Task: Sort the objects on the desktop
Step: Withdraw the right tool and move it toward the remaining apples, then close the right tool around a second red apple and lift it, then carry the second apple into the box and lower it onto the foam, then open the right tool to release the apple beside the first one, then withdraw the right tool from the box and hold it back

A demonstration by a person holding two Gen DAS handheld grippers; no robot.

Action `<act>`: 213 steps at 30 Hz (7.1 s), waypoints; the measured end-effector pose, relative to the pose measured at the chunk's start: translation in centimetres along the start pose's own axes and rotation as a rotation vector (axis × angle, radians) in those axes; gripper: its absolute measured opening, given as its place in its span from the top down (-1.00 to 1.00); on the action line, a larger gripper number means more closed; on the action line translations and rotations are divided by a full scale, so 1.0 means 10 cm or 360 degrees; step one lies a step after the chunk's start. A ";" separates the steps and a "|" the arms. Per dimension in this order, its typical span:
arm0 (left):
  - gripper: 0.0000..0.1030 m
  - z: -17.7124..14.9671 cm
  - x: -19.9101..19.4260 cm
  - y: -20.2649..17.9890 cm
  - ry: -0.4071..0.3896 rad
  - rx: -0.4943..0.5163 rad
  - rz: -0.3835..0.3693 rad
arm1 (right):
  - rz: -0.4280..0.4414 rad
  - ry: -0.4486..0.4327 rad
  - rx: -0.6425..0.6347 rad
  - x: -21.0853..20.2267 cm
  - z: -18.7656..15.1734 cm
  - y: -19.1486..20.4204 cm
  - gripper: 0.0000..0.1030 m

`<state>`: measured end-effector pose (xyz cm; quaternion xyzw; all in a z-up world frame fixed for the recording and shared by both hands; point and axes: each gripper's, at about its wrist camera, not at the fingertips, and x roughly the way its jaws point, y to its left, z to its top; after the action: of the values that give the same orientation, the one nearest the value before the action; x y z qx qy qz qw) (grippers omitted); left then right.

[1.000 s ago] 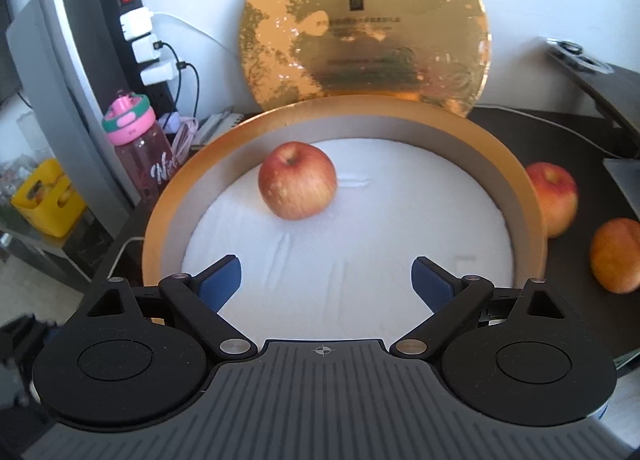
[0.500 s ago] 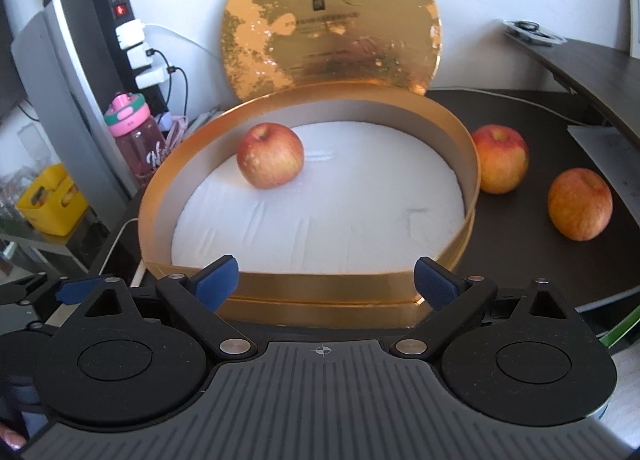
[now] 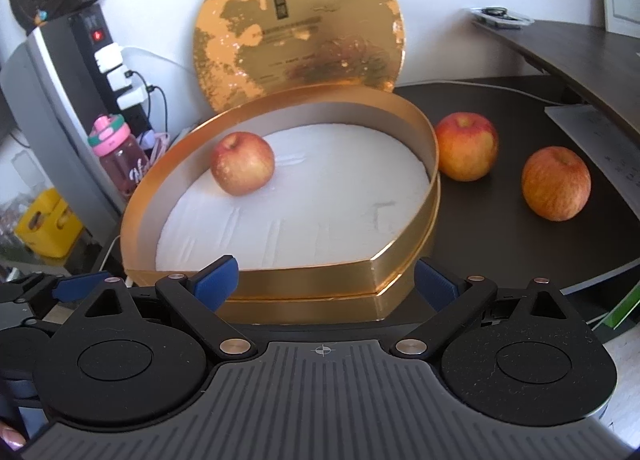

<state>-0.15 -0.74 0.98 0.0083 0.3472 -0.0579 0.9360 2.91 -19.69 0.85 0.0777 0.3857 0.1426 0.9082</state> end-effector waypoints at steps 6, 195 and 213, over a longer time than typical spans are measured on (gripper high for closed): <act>-0.99 0.04 0.06 -0.09 -0.0007 0.0053 -0.0046 | -0.0042 -0.0034 0.0074 -0.02 0.00 -0.17 -0.90; -0.99 -0.14 -0.08 0.07 0.0007 0.0066 -0.0145 | -0.0057 0.0071 0.0080 0.09 0.07 -0.08 -0.89; -0.99 -0.13 -0.09 0.06 0.0002 0.0076 -0.0157 | -0.0052 0.0096 0.0104 0.11 0.05 -0.10 -0.89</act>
<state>-1.62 0.03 0.55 0.0134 0.3464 -0.1121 0.9313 4.20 -20.34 0.25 0.0967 0.4185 0.1174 0.8954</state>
